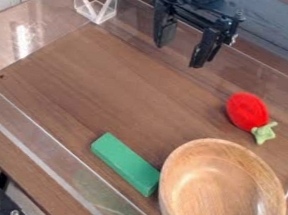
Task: Move the red object to the left side of the table
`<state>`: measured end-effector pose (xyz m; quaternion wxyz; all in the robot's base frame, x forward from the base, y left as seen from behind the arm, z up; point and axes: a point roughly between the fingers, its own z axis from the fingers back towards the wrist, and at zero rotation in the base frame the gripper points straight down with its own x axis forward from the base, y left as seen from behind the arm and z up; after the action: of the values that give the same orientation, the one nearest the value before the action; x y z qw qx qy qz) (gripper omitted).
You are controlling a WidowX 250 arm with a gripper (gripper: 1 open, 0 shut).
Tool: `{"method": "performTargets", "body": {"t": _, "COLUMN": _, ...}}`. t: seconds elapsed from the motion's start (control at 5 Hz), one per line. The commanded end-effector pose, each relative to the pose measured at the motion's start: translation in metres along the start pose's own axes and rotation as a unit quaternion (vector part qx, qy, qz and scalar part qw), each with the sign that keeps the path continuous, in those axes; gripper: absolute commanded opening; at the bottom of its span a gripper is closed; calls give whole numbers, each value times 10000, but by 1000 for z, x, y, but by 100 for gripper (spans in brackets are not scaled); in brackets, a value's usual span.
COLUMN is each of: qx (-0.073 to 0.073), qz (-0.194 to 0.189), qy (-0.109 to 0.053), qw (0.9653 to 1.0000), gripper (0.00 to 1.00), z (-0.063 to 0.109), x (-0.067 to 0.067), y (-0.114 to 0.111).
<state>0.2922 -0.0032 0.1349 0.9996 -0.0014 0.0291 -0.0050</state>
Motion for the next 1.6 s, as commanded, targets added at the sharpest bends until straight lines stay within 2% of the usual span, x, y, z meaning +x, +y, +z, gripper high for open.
{"method": "performTargets", "body": {"t": 0.0, "qx": -53, "qz": 130, "qy": 149, "qw": 9998, "gripper": 100, "z": -16, "x": -13, "y": -14}}
{"method": "performTargets", "body": {"t": 0.2, "qx": -248, "qz": 789, "qy": 36, "qw": 9966, "gripper": 100, "z": -27, "x": -12, "y": -50}}
{"method": "performTargets", "body": {"t": 0.4, "qx": -437, "qz": 1315, "qy": -109, "qw": 9903, "gripper": 100, "z": -31, "x": 4, "y": -85}}
{"method": "performTargets", "body": {"t": 0.6, "qx": -626, "qz": 1685, "qy": -285, "qw": 9833, "gripper": 100, "z": -32, "x": 20, "y": -109}}
{"method": "performTargets", "body": {"t": 1.0, "qx": -968, "qz": 2499, "qy": -525, "qw": 9620, "gripper": 100, "z": -37, "x": 40, "y": -115}}
{"method": "performTargets", "body": {"t": 1.4, "qx": -1057, "qz": 3242, "qy": -760, "qw": 9370, "gripper": 100, "z": -38, "x": 60, "y": -120}}
